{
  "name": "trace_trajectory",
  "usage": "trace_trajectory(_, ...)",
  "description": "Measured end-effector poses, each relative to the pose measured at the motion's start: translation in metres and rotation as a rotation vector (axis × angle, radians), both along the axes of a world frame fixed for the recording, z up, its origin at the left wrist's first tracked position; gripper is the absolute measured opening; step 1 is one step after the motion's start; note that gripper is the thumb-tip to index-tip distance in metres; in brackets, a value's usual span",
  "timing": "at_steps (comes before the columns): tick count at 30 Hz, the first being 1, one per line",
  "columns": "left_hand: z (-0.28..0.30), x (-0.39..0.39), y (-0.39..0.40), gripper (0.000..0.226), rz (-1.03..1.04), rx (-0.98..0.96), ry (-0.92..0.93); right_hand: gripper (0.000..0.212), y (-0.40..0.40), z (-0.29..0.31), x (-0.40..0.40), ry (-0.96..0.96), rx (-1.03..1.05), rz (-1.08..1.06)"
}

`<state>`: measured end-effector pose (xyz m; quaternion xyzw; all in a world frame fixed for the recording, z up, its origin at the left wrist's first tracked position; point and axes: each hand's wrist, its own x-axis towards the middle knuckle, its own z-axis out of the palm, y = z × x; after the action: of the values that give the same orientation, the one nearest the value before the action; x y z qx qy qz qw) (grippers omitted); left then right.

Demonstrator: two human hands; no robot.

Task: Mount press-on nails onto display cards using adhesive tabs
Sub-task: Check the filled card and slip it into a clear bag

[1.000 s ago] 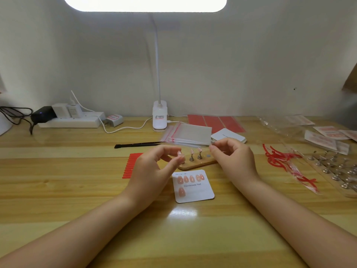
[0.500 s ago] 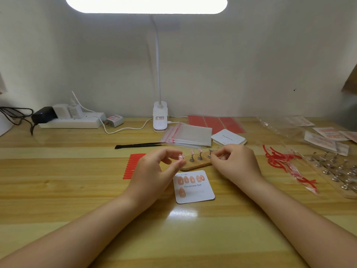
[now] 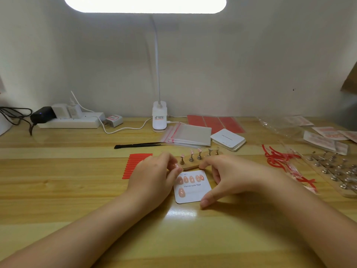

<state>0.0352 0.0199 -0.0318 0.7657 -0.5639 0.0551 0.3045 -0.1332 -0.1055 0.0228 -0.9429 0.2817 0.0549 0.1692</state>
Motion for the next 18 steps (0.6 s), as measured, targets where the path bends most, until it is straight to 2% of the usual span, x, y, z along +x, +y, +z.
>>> trace_trajectory(9, 0.0021, 0.0005, -0.0002, 0.013, -0.042, 0.007, 0.192, 0.079, -0.0024, -0.0027, -0.0010, -0.034, 0.104, 0.003)
trace_trajectory(13, 0.0030, 0.0008, -0.0005, 0.014, -0.052, -0.015, 0.265, 0.076, -0.0014, -0.0004, -0.0017, -0.066, -0.024, 0.065)
trace_trajectory(18, 0.0024, 0.0008, -0.0006, 0.010, -0.032, -0.006, 0.255, 0.074, -0.0003, 0.0024, -0.0026, -0.134, -0.191, 0.122)
